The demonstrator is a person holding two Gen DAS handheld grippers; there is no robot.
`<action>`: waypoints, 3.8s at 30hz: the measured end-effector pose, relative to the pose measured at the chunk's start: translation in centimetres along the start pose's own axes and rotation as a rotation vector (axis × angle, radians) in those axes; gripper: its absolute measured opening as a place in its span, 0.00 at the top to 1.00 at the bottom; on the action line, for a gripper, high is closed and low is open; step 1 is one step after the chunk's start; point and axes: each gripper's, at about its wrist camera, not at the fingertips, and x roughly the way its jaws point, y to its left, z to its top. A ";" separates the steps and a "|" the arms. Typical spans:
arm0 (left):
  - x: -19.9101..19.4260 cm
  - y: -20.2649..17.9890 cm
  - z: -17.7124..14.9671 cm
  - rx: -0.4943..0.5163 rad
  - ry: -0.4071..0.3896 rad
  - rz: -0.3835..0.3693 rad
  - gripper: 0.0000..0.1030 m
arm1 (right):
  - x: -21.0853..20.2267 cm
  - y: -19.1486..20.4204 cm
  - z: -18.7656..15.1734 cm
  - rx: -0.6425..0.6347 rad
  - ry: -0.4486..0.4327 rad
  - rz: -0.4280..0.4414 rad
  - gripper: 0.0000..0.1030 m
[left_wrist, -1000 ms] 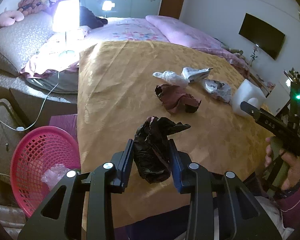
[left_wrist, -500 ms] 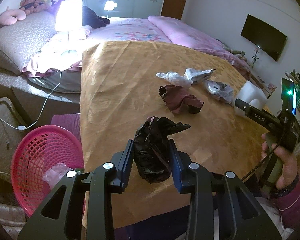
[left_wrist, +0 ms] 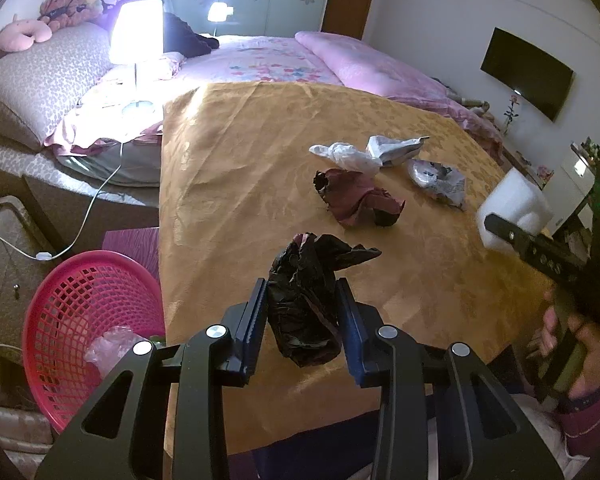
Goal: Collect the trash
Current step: 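Grasp the white foam block with the right tool while left tool holds black bag, then carry the black bag and foam block over the pink basket with both tools, then open left tool dropping black bag while right tool drops foam block into basket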
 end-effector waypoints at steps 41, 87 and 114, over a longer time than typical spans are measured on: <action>-3.2 1.6 -0.2 -0.032 -0.058 0.098 0.68 | -1.4 7.9 -1.5 -0.185 0.038 0.207 0.31; -6.4 13.2 -3.9 -0.277 -0.092 0.398 0.68 | 0.4 23.7 -1.0 -0.443 0.138 0.446 0.32; -3.2 18.0 -5.4 -0.419 0.017 0.426 0.68 | 5.3 30.7 -1.4 -0.512 0.282 0.530 0.32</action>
